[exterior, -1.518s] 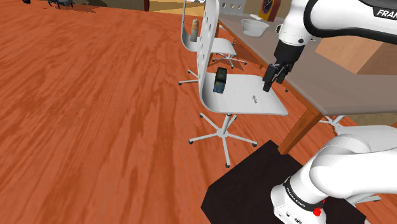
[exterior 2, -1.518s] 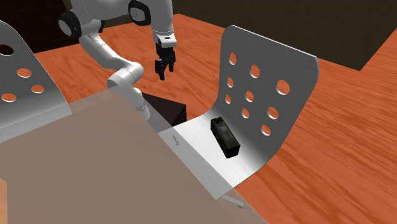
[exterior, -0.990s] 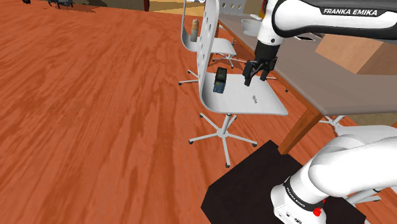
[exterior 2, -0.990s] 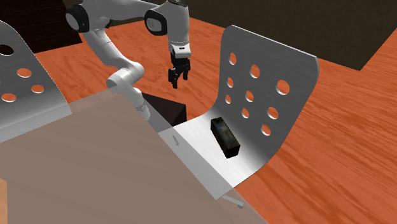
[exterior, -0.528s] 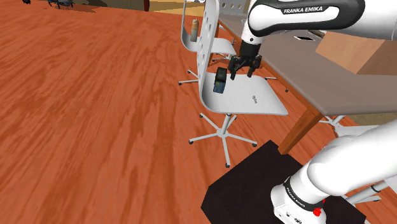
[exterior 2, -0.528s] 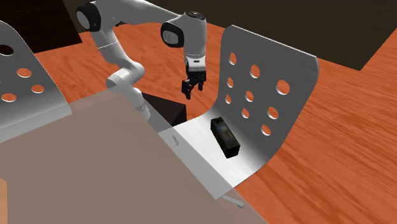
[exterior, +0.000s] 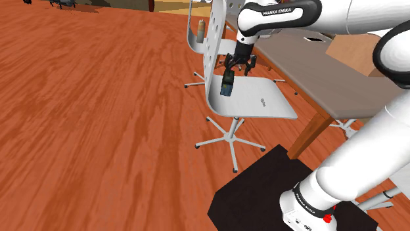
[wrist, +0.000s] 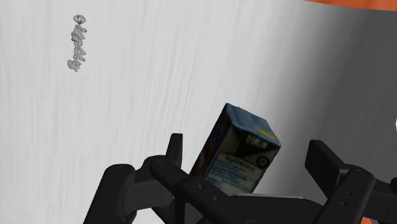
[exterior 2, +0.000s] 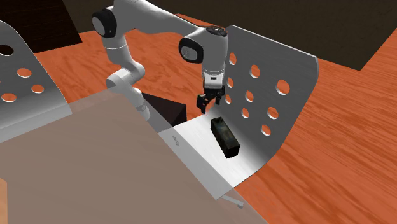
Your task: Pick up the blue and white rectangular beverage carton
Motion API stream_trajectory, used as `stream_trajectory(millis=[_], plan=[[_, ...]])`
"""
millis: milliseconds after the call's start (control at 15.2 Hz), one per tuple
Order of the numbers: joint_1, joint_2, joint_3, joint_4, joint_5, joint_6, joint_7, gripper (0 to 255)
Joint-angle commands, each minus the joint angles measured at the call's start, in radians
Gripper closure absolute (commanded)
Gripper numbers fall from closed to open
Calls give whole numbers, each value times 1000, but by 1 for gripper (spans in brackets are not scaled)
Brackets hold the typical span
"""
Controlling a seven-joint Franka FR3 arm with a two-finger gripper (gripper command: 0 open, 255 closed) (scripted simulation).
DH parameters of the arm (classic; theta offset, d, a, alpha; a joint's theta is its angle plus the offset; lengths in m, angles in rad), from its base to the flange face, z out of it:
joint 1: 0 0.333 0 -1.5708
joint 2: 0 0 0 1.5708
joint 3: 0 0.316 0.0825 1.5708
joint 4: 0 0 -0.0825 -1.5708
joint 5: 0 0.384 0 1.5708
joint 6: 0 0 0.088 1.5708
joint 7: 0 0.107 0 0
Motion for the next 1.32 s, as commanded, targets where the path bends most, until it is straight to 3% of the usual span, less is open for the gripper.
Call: stream_trajectory(millis=[0, 660, 1254], plan=[[-10, 70, -10, 69, 7, 4, 27, 0], [-70, 457, -59, 516, 65, -42, 147, 0], [-70, 477, -58, 444, 69, 51, 145, 0]])
